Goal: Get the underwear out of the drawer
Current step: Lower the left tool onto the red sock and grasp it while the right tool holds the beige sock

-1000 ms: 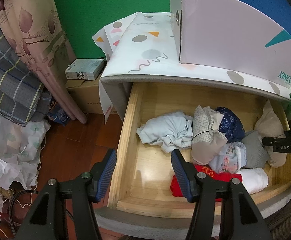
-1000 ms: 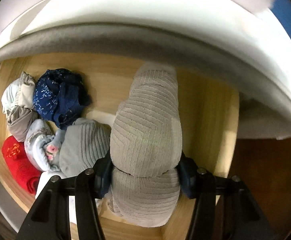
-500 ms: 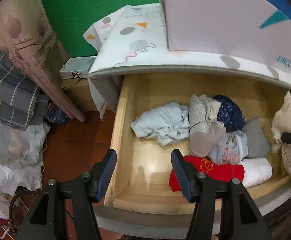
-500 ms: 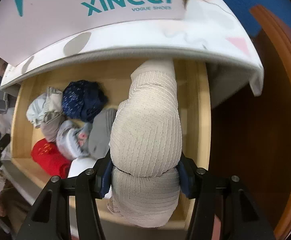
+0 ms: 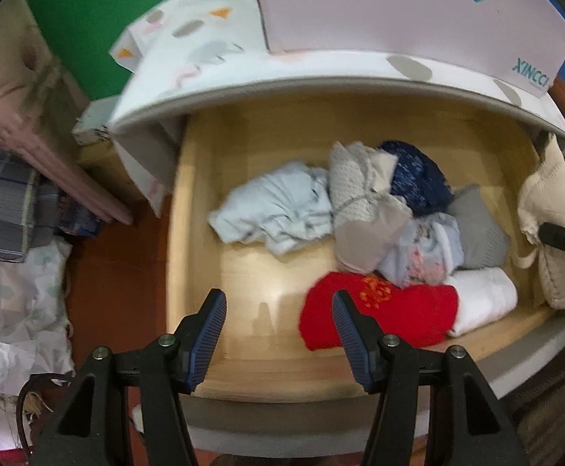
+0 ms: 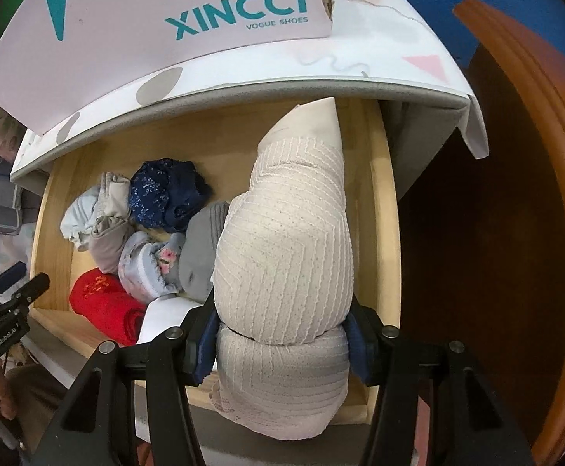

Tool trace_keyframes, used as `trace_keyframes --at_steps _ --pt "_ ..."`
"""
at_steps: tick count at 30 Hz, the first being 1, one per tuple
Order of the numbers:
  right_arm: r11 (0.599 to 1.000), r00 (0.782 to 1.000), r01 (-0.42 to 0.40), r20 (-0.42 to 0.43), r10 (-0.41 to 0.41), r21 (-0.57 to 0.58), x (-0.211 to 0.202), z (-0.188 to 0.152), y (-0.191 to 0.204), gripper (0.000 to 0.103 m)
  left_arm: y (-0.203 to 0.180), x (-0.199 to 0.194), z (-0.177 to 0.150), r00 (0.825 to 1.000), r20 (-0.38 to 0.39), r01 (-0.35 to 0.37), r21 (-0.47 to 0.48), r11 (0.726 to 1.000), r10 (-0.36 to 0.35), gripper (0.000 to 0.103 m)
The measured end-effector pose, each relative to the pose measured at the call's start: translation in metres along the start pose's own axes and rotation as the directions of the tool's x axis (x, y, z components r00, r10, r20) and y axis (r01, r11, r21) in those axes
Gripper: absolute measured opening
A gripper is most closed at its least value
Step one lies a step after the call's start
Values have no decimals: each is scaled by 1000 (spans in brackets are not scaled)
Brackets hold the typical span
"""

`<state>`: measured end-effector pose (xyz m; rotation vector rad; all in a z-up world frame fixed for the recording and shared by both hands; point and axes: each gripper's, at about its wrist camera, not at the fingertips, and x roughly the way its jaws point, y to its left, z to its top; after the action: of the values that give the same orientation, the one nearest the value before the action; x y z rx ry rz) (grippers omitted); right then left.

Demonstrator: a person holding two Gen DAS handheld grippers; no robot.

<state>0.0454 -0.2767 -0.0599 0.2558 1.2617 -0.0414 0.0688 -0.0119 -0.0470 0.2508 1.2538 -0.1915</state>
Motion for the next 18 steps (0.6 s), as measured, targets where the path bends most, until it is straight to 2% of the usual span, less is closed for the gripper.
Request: trace_keyframes --at_steps 3,5,9,12,18 --pt "1000 1000 -4 -3 5 6 1 0 0 51 -1 5 3 996 -47 71 -18 997 -72 59" --pt "1000 1000 -9 -1 9 11 0 0 -1 51 -6 9 5 992 -72 103 -19 995 -104 67" --pt "1000 1000 -21 -4 21 22 0 1 -3 51 -24 13 11 989 -104 113 44 993 -108 69" --pt "999 1000 -24 -5 24 24 -2 1 -4 51 -38 18 14 980 -151 144 80 986 -131 69" --pt "999 999 -36 -8 37 36 -2 1 -6 52 -54 24 20 962 -205 205 100 974 -182 69"
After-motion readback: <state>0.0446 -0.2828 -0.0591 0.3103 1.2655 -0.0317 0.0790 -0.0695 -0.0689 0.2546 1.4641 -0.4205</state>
